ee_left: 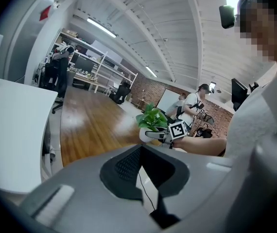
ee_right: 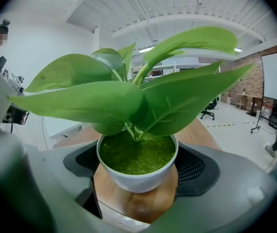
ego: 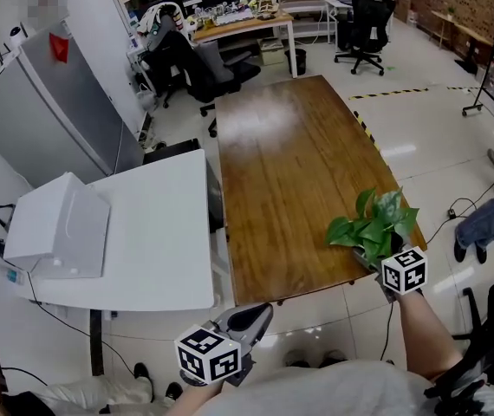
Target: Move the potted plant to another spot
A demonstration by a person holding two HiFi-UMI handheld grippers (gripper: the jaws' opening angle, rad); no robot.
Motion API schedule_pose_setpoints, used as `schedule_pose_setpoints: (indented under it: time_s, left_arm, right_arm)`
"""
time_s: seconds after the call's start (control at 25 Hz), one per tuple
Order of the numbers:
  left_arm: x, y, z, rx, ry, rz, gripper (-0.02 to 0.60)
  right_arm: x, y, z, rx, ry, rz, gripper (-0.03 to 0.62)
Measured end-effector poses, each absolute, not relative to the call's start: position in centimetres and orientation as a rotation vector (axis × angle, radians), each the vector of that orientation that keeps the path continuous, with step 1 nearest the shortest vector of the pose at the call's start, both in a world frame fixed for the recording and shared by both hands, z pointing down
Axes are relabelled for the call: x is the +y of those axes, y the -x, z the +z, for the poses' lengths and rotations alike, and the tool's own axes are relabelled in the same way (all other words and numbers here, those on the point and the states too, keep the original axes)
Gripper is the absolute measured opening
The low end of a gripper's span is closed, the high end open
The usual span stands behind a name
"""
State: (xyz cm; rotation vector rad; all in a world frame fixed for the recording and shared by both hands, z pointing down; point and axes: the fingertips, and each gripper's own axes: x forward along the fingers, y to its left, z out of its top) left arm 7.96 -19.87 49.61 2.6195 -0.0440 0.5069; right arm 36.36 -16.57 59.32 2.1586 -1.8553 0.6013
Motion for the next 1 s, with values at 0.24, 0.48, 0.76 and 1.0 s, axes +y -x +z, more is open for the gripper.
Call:
schedule_pose_setpoints:
  time_s: [0.24,0.48,0.76,1.0]
  left_arm:
    - [-19.9,-7.1,48.6,-0.064,-2.636,0.473,-0.003]
    - [-20.0,-5.8,47.9,-0.098,-2.641,0.447,-0.003]
    - [-20.0,-3.5,47.7,-0.185,-2.637,0.431,-0.003]
    - [-20.5,-1.3,47.0,-0.269,-2.629,0.403,-0.003]
  right_arm:
    - [-17.5,-35.2,58.0,-1.868,-2.108,0.558,0.462]
    - [-19.2,-33.5,56.7,-1.921,-2.059,0.542,0.462]
    - [-21.6,-31.1,55.9,-1.994,-1.982,0.5,0.462]
    - [-23.8,-28.4,55.8,-2.053,-1.908,0.493,0.462]
